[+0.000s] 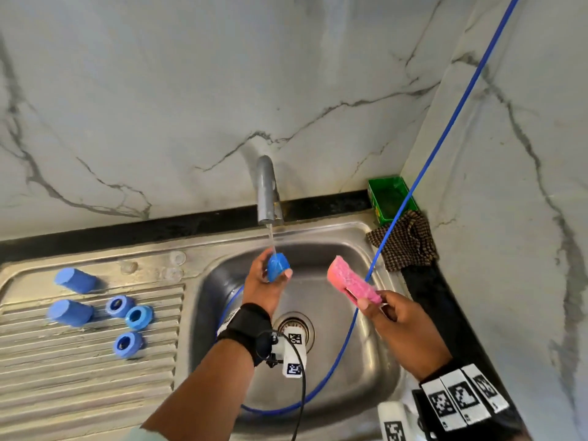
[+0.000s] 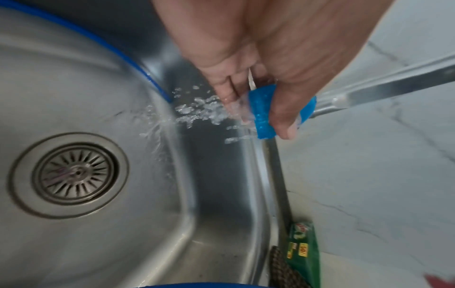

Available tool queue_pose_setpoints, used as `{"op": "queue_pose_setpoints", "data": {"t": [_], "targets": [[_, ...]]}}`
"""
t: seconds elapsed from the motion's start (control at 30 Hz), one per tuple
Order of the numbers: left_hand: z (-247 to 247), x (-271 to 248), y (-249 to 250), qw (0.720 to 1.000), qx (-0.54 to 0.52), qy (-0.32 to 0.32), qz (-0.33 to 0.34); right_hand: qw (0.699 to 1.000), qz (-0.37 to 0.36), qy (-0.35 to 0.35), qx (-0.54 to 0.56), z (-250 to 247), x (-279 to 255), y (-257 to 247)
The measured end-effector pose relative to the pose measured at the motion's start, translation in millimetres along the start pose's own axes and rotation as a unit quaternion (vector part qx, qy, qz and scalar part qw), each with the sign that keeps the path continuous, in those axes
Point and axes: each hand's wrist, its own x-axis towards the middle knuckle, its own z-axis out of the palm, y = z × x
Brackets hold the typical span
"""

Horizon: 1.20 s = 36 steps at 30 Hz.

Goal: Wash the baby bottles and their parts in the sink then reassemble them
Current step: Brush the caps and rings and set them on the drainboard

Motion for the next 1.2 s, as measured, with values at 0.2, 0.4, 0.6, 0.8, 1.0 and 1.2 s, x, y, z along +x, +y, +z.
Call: {"op": "queue_pose_setpoints", "data": {"t": [0.2, 0.4, 0.6, 0.8, 1.0, 1.2], "targets": [[-20, -20, 46, 0.996, 0.014, -0.044, 0.076, 1.000, -0.015, 0.023, 0.009, 11, -29, -26], [-44, -60, 59, 0.995, -0.025, -0.096, -0.010, 0.999, -0.005, 0.041, 0.028, 36, -60, -37], [-67, -106, 61, 0.942, -0.242, -0.150, -0.178, 0.998, -0.036, 0.053, 0.017, 67, -77, -43], [-89, -129, 65, 0.907, -0.308, -0.200, -0.206, 0.990, -0.133, 0.018, 0.029, 89, -92, -73], [-93, -148, 73, 0.908, -0.316, -0.213, -0.172, 0.964, -0.259, 0.030, -0.053, 103, -96, -94], [-98, -150, 87, 0.920, -0.327, -0.170, -0.133, 0.931, -0.346, 0.046, -0.109, 111, -89, -105]]}}
